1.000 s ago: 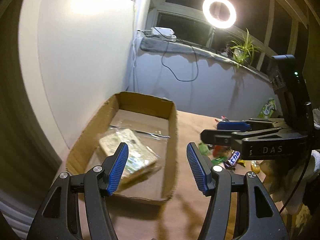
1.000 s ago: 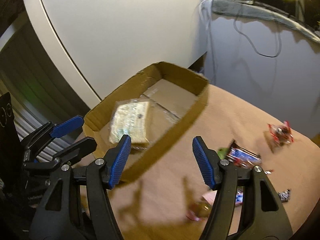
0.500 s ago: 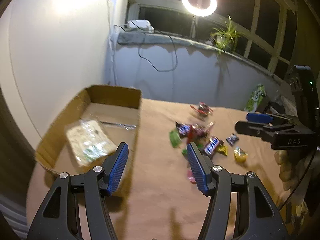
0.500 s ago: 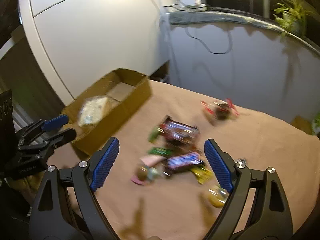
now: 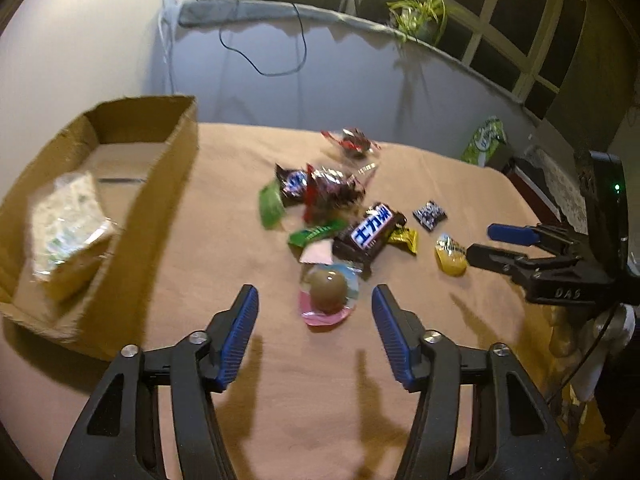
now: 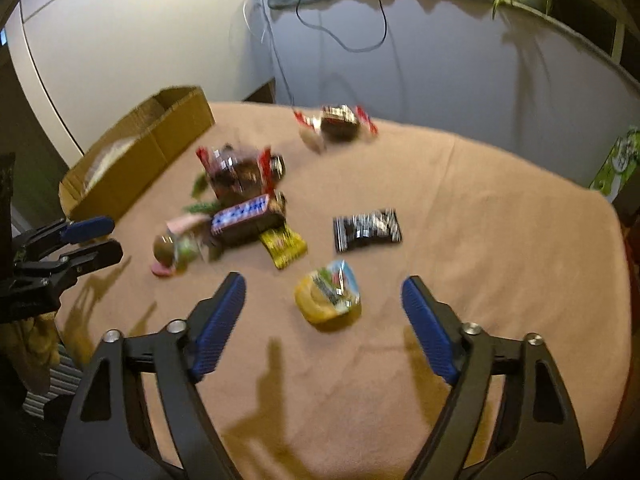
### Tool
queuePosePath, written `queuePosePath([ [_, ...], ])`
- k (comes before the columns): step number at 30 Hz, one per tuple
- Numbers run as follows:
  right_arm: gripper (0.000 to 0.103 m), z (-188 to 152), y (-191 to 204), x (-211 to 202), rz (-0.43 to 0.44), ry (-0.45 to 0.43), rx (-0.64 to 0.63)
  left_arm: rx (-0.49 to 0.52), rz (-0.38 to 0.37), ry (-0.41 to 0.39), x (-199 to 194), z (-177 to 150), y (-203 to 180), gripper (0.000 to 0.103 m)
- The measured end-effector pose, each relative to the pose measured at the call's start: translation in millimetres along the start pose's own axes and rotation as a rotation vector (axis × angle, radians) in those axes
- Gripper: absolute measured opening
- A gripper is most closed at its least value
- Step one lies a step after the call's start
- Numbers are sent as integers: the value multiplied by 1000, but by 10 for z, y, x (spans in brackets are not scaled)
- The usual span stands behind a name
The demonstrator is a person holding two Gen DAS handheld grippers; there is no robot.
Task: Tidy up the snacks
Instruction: 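Grasp the yellow jelly cup with the right tool while the left tool grasps the chocolate egg, then carry the jelly cup and chocolate egg into the box with both tools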
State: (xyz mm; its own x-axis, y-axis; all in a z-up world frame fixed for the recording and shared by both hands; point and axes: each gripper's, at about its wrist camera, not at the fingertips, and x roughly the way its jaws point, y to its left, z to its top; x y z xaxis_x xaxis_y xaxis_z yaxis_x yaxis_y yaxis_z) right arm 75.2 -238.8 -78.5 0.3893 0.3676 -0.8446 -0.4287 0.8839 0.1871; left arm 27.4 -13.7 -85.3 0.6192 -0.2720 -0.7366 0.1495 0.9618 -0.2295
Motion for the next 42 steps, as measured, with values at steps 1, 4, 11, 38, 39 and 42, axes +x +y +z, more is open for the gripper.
queuePosePath([
  [1,73,-25,1,33,4,6,-1,0,-2,8,27,0,-9,54],
  [4,64,-72,43,141,14,29,-9,-2,-7,28,112,7,-22,51],
  [11,51,-60,45,339,-6,61,-14,0,2,59,255,20,-14,50],
  [38,33,-119,114,222,-40,56,-29,36,3,61,318,-34,-29,32],
  [39,33,-118,115,209,-40,53,-27,38,2,59,311,-36,-31,32],
  [42,32,-118,122,165,-43,43,-27,33,2,51,298,-29,-36,31],
])
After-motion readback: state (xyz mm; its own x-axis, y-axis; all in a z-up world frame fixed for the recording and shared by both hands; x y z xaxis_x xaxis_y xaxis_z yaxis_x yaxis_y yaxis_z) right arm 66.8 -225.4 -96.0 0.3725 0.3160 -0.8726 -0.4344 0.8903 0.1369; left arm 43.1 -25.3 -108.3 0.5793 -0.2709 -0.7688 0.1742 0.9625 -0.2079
